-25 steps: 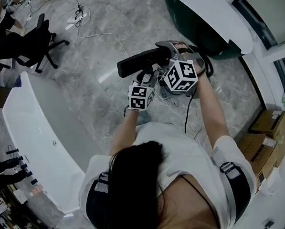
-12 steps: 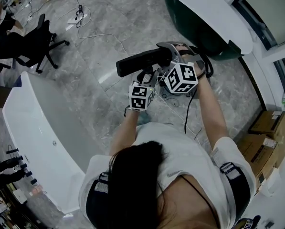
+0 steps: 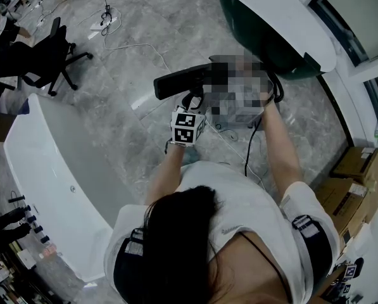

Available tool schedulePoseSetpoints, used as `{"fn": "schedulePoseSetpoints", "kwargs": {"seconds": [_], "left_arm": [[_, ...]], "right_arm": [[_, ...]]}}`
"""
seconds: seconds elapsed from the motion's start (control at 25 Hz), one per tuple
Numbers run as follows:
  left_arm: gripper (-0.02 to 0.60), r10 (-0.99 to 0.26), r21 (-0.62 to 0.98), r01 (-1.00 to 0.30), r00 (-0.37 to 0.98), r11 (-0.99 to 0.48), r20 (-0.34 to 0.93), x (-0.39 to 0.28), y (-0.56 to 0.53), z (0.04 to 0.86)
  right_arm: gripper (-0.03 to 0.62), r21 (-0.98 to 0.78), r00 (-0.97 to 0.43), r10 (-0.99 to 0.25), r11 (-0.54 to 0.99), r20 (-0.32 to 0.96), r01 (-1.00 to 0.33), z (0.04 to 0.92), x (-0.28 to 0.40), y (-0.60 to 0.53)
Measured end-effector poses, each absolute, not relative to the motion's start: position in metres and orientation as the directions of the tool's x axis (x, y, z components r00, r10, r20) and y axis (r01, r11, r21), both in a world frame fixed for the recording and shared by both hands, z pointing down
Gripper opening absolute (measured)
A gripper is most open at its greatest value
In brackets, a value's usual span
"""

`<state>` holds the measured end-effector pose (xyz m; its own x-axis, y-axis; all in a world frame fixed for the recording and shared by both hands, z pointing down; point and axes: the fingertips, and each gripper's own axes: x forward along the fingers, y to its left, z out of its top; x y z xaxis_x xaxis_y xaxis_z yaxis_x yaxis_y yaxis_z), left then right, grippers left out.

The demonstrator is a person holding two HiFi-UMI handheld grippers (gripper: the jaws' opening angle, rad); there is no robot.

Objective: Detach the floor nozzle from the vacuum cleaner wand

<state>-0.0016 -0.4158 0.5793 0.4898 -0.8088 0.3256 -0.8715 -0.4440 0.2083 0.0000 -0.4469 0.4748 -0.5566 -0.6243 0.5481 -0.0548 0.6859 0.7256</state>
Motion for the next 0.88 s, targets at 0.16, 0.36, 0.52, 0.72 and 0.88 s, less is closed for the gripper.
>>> {"fn": "schedulePoseSetpoints", "kwargs": {"seconds": [0.16,0.36,0.52,0.72,0.88], "left_arm": [[0.155,-0.809,0.207,-0.872,0.49,-0.445,0.326,-0.003,-0.416,0.579],[0.155,-0.812,0.206,-0.875,0.484,-0.439,0.325,0.0,-0.416,0.579],[0.155,-0.814,0.211,-0.877,0.48,-0.432,0.328,-0.002,-0.416,0.579],[0.155,-0.818,0.216,-0.879,0.475,-0.425,0.325,-0.004,-0.418,0.58],[0.155,-0.817,0.219,-0.879,0.475,-0.423,0.327,-0.005,-0.416,0.579]], "right_arm": [[0.232,0.723,-0.554,-0.628,0.687,0.547,-0.065,0.475,0.0,-0.447],[0.232,0.729,-0.544,-0.641,0.68,0.541,-0.076,0.473,0.004,-0.446],[0.232,0.69,-0.578,-0.643,0.701,0.503,-0.179,0.458,0.004,-0.45],[0.23,0.685,-0.582,-0.663,0.691,0.471,-0.233,0.436,0.009,-0.459],[0.23,0.683,-0.573,-0.67,0.689,0.472,-0.243,0.434,0.012,-0.458]]}}
